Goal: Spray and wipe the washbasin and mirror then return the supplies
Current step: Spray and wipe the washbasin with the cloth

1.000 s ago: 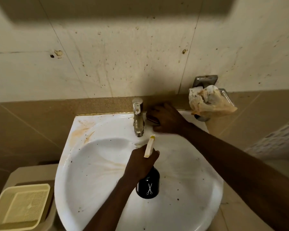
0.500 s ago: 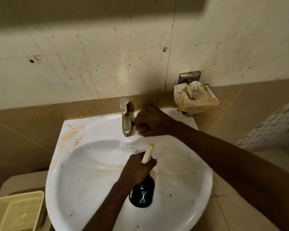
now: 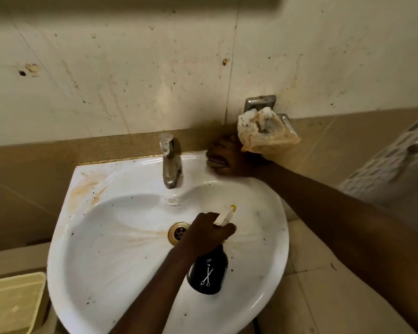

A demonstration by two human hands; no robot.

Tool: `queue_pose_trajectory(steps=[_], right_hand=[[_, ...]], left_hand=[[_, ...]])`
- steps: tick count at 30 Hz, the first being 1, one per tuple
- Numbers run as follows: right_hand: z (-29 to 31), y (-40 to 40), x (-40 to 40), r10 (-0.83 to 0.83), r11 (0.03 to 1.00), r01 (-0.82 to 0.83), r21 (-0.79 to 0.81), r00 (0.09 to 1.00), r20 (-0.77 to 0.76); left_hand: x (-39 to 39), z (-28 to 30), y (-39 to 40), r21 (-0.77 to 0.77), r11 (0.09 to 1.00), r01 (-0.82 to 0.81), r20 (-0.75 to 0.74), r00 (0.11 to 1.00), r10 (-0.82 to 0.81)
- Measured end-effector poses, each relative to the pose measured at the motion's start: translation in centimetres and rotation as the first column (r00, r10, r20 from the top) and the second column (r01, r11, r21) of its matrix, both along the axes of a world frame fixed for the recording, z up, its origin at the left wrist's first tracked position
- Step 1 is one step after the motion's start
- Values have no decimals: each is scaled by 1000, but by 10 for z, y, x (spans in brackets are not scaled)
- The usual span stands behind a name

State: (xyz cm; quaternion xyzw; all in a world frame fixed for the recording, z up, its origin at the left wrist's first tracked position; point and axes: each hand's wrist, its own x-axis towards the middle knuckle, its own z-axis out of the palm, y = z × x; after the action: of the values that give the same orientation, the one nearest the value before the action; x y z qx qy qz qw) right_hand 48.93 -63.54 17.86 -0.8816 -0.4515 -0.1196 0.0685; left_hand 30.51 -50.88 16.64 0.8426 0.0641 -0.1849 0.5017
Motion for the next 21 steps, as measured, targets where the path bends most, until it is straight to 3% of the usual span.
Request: queue_pose_trajectory(steps=[2, 4, 8, 12, 14, 18, 21], right_hand=[[4, 3, -1, 13, 1000, -13, -24, 1000, -15], [5, 0, -5, 3, 996, -11, -85, 995, -96], [-2, -29, -18, 81, 991, -98, -94, 981, -175], [0, -22, -16, 45, 994, -61, -94, 986, -160], [-1, -26, -22, -7, 995, -12, -96, 982, -190], [-13, -53, -47, -38, 997, 33, -73, 997, -71], [-16, -44, -47, -73, 995, 75, -71, 997, 30]], left_hand=[[3, -1, -4, 86, 996, -30, 61, 998, 25], [6, 0, -4, 13, 999, -30, 22, 999, 30], [10, 5, -3, 50, 992, 117, -20, 993, -116], [10, 6, 0, 125, 992, 16, 27, 999, -19], [11, 7, 3, 70, 997, 24, -39, 999, -22], [13, 11, 0, 32, 961, 276, -143, 952, -269], [10, 10, -5, 137, 958, 252, -57, 967, -247]])
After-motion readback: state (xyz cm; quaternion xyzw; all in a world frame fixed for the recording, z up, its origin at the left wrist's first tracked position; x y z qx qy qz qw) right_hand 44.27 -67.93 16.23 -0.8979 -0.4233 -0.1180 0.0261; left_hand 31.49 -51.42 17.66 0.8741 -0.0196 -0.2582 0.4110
